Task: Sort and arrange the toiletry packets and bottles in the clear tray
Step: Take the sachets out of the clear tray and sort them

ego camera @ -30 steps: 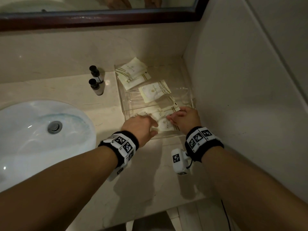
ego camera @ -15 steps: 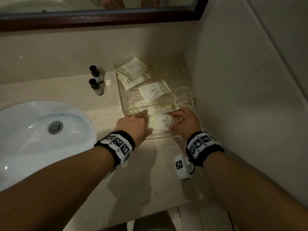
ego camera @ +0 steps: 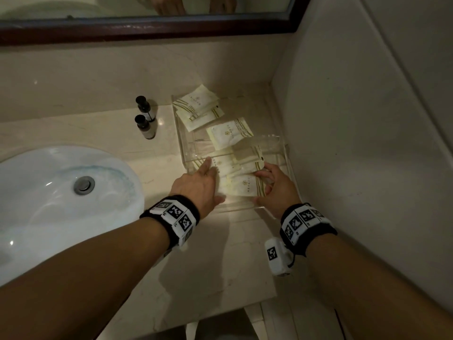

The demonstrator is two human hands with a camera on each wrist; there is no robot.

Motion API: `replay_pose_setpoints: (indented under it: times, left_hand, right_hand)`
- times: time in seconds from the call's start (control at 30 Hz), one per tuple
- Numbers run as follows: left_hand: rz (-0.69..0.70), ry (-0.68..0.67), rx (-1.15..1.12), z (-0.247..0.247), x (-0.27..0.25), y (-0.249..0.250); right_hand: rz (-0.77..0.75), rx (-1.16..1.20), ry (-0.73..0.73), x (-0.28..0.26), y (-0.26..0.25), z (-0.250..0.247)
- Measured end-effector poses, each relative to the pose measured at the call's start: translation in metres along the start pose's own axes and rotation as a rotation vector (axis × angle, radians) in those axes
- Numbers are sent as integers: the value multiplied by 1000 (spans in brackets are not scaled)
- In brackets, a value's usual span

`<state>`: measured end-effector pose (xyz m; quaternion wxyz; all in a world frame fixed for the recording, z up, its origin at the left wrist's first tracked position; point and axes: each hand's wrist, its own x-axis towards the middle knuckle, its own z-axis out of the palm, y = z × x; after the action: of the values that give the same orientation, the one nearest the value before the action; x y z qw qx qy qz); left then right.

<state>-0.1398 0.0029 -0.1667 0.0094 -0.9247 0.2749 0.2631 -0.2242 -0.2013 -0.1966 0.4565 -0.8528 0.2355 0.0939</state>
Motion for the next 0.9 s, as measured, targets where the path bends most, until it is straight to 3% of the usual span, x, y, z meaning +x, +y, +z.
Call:
replay_pose_setpoints:
  times: [0.17, 0.33, 0.5, 0.77, 0.9]
  left_hand:
    - [27, 28, -10, -5, -8, 2]
    - [51, 210, -42, -25, -13, 3]
    - [-44, 372, -263, -61, 6, -9]
    - [-205, 472, -321, -98, 64, -50]
    - [-231, 422, -293, -100, 78, -56]
  right_hand:
    - [19, -2, -10, -16, 4, -1]
    - [36, 38, -3, -30, 8, 0]
    - [51, 27, 33, -39, 4, -1]
    - [-76, -218, 436, -14, -55, -6]
    - [-85, -287, 479, 5, -86, -11]
